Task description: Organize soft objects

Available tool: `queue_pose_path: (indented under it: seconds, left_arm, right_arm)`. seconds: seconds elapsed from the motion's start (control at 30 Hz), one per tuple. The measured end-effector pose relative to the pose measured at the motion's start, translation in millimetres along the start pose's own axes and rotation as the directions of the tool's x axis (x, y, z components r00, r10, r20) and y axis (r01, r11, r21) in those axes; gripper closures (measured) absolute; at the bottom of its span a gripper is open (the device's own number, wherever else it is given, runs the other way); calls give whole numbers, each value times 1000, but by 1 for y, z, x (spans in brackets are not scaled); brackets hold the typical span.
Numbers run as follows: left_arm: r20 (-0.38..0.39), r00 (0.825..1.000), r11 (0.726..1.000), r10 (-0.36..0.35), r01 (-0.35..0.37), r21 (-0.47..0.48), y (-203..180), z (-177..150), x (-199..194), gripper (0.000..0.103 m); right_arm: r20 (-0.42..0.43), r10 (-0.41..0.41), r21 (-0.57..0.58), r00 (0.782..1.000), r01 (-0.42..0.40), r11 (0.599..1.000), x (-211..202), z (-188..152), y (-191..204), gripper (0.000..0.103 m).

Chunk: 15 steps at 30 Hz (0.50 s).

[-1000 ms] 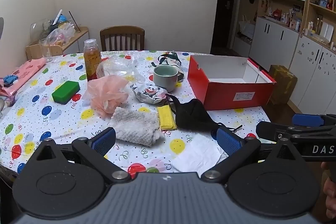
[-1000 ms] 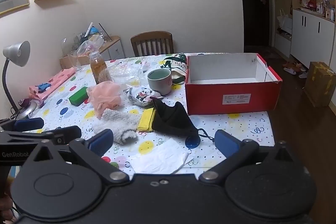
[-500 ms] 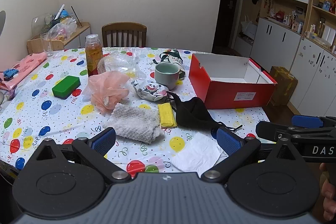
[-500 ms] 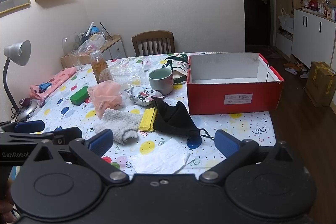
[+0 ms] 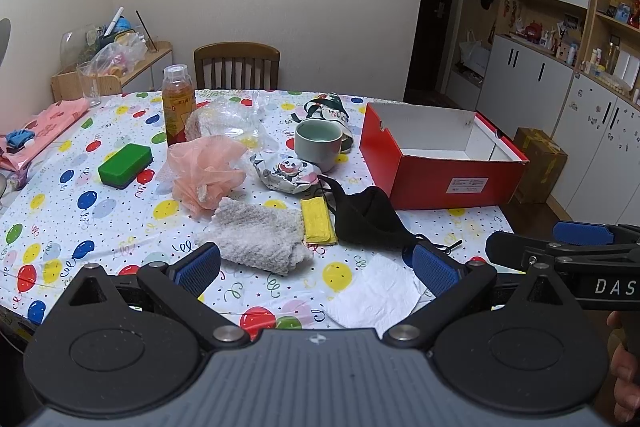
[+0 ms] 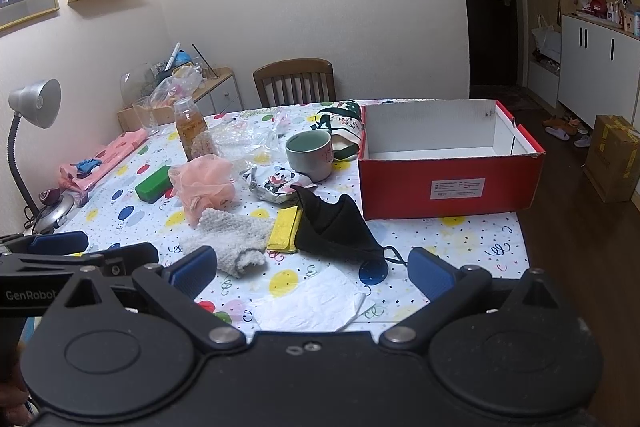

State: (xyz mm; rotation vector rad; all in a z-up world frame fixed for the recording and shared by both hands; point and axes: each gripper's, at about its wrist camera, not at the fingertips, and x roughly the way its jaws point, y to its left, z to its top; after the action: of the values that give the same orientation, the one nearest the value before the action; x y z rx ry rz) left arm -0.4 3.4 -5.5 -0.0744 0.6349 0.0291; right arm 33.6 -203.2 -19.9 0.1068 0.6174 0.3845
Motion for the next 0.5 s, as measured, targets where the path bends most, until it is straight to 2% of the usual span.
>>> queue_pose_path:
  seconds: [0.5]
  left_arm:
    - [-1, 1000, 1000, -1, 1, -2, 0, 0, 1, 0]
  right_arm:
    - [-1, 1, 2, 1000, -1, 1000, 1, 2, 0, 1]
